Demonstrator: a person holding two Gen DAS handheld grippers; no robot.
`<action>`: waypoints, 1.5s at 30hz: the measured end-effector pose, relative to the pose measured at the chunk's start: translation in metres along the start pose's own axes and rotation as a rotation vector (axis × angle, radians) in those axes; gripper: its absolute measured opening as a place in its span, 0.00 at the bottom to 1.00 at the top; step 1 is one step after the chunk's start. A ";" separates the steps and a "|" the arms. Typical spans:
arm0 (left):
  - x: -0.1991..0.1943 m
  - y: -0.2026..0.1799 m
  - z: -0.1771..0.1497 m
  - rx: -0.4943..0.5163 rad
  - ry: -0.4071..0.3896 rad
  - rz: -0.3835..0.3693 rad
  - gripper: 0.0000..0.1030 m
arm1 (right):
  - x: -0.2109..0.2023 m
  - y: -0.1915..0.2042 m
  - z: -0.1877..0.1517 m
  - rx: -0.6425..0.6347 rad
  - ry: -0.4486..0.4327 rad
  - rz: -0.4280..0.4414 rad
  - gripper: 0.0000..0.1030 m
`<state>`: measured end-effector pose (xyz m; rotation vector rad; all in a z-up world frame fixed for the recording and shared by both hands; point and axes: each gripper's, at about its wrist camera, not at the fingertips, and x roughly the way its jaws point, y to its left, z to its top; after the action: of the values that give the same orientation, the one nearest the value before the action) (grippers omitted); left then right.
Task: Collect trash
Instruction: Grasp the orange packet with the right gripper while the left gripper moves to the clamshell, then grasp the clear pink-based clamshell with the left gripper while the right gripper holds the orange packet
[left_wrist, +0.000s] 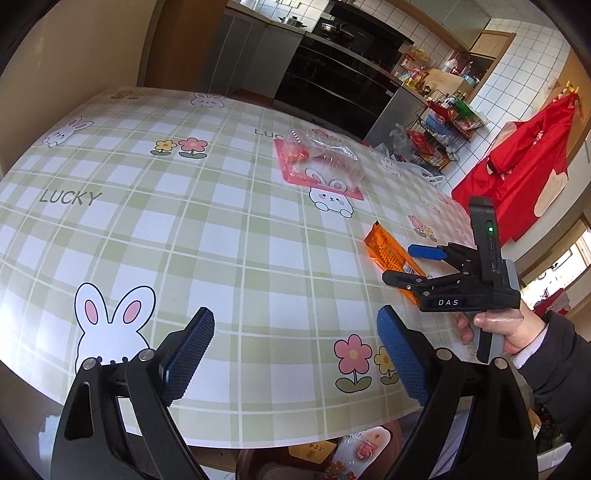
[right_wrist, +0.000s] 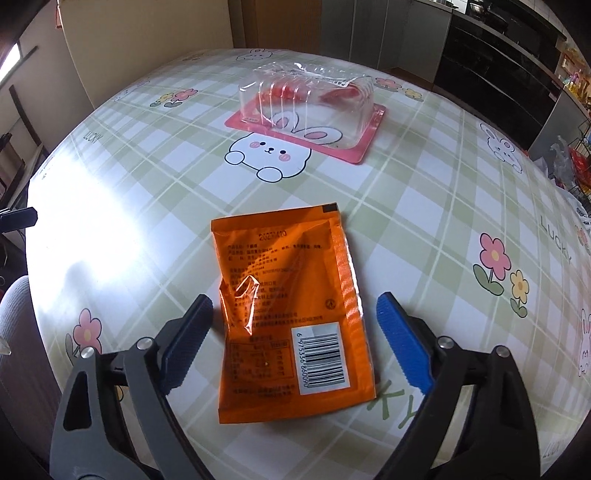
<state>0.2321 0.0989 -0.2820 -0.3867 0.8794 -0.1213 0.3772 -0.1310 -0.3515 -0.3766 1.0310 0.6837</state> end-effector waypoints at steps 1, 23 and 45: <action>0.001 -0.001 -0.001 -0.002 0.004 0.002 0.85 | 0.000 0.000 -0.001 0.001 -0.002 0.001 0.87; 0.030 -0.010 0.058 -0.081 -0.003 -0.105 0.83 | -0.029 -0.011 -0.010 0.110 -0.095 0.024 0.24; 0.198 0.017 0.224 -0.311 0.048 -0.057 0.49 | -0.060 -0.069 -0.045 0.366 -0.222 0.034 0.19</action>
<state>0.5299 0.1258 -0.3040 -0.7020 0.9373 -0.0461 0.3748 -0.2287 -0.3217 0.0356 0.9282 0.5389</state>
